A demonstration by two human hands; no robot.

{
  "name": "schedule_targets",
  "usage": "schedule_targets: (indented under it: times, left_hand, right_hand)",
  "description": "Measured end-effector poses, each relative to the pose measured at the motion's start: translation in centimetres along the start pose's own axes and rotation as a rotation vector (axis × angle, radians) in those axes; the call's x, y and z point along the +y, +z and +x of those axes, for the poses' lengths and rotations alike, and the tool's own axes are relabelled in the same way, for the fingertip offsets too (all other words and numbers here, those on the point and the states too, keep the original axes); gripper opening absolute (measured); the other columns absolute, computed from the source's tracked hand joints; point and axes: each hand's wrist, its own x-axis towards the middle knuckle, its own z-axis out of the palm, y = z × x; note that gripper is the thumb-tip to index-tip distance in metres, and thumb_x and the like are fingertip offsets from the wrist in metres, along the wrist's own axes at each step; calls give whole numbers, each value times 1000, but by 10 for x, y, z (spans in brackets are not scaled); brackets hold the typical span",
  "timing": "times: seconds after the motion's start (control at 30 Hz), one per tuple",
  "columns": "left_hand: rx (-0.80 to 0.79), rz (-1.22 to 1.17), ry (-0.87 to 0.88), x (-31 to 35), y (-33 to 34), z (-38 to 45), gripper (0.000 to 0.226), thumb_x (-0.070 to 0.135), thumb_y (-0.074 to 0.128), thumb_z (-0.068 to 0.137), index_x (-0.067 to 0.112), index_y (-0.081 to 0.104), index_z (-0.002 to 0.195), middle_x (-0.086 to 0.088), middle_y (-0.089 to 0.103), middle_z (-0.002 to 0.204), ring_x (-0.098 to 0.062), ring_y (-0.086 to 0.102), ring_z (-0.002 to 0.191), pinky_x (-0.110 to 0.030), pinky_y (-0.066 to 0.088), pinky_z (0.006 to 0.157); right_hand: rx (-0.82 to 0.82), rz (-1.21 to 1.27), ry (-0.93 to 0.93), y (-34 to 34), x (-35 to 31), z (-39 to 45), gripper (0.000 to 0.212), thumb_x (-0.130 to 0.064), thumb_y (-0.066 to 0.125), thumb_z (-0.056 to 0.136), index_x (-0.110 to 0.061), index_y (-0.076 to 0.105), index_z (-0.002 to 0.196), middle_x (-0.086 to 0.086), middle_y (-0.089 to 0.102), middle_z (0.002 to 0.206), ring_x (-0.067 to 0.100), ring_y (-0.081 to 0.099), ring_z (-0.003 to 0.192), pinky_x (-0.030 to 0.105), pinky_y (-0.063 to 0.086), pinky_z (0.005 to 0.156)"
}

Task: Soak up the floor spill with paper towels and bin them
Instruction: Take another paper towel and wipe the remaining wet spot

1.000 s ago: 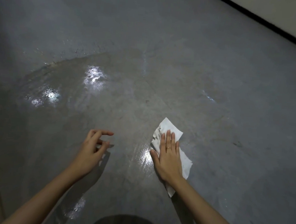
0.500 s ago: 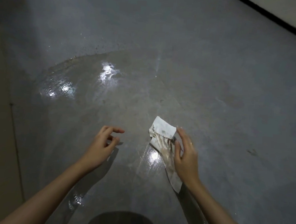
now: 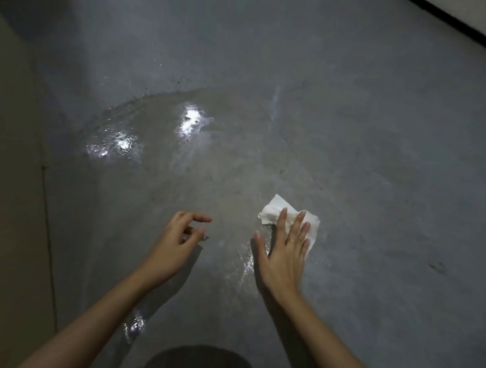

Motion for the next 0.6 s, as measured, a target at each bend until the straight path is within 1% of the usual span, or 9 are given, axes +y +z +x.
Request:
schedule_targets:
  times: [0.13, 0.2, 0.3, 0.37, 0.43, 0.47, 0.5, 0.53, 0.6]
  left_hand:
    - [44, -18, -6, -10, -9, -2, 19, 14, 52, 95, 29, 62, 102, 0, 51, 111, -6, 66, 87, -13, 49, 73]
    - [72, -28, -15, -16, -13, -3, 19, 17, 52, 93, 32, 62, 101, 0, 52, 111, -8, 66, 88, -14, 50, 73]
    - [124, -41, -57, -23, -16, -2, 19, 20, 54, 92, 36, 63, 97, 2, 54, 110, -11, 66, 90, -17, 50, 73]
    - [158, -18, -77, -25, -16, 0, 17, 30, 51, 87, 37, 63, 97, 10, 53, 109, -11, 65, 92, -25, 51, 77]
    - [185, 56, -46, -26, -14, 2, 17, 33, 50, 88, 36, 62, 100, 16, 51, 108, -6, 62, 95, -31, 52, 80]
    - [190, 111, -14, -26, -11, 4, 17, 31, 51, 91, 35, 61, 104, 18, 48, 109, -3, 60, 97, -30, 51, 82]
    - [191, 174, 23, -25, -7, 6, 18, 28, 52, 93, 33, 61, 108, 18, 46, 113, 0, 57, 101, -29, 50, 84]
    - [185, 237, 69, -22, -2, 9, 21, 26, 51, 95, 30, 59, 114, 16, 44, 120, 3, 53, 106, -27, 48, 88]
    - [134, 356, 186, -12, 10, 18, 32, 31, 45, 97, 25, 53, 127, 10, 38, 139, 1, 44, 121, -25, 41, 99]
  right_hand:
    - [-90, -45, -8, 8, -9, 50, 72, -70, 22, 91, -39, 3, 153, -1, -20, 161, 23, -21, 147, 46, -6, 120]
    - [-145, -111, -38, 13, -16, 66, 75, -74, 16, 88, -38, 7, 153, 2, -14, 162, 24, -20, 147, 46, -10, 120]
    - [-199, -119, -89, 22, -23, 81, 84, -74, 5, 83, -31, 3, 155, 3, -14, 162, 24, -23, 147, 42, -16, 117]
    - [-274, -94, -162, 24, -29, 82, 76, -68, 8, 89, -31, -3, 154, 1, -14, 162, 20, -22, 147, 42, -12, 119]
    - [-391, 121, -206, 10, -39, 76, 60, -55, 19, 100, -38, -4, 153, -7, 1, 163, 8, -5, 148, 32, 7, 119]
    - [-423, 264, -196, 0, -46, 72, 52, -42, 24, 105, -36, 3, 153, -13, 14, 159, -7, 14, 142, 19, 18, 113]
    - [-372, 373, -203, -6, -44, 70, 49, -25, 28, 107, -28, 11, 153, -16, 24, 151, -20, 31, 129, 9, 28, 105]
    - [-288, 468, -165, -16, -47, 69, 47, -14, 32, 106, -20, 21, 151, -16, 30, 148, -25, 39, 120, 8, 36, 101]
    - [-125, 656, -86, -27, -39, 64, 40, -12, 38, 104, -13, 41, 143, -3, 49, 143, -13, 49, 121, 22, 43, 103]
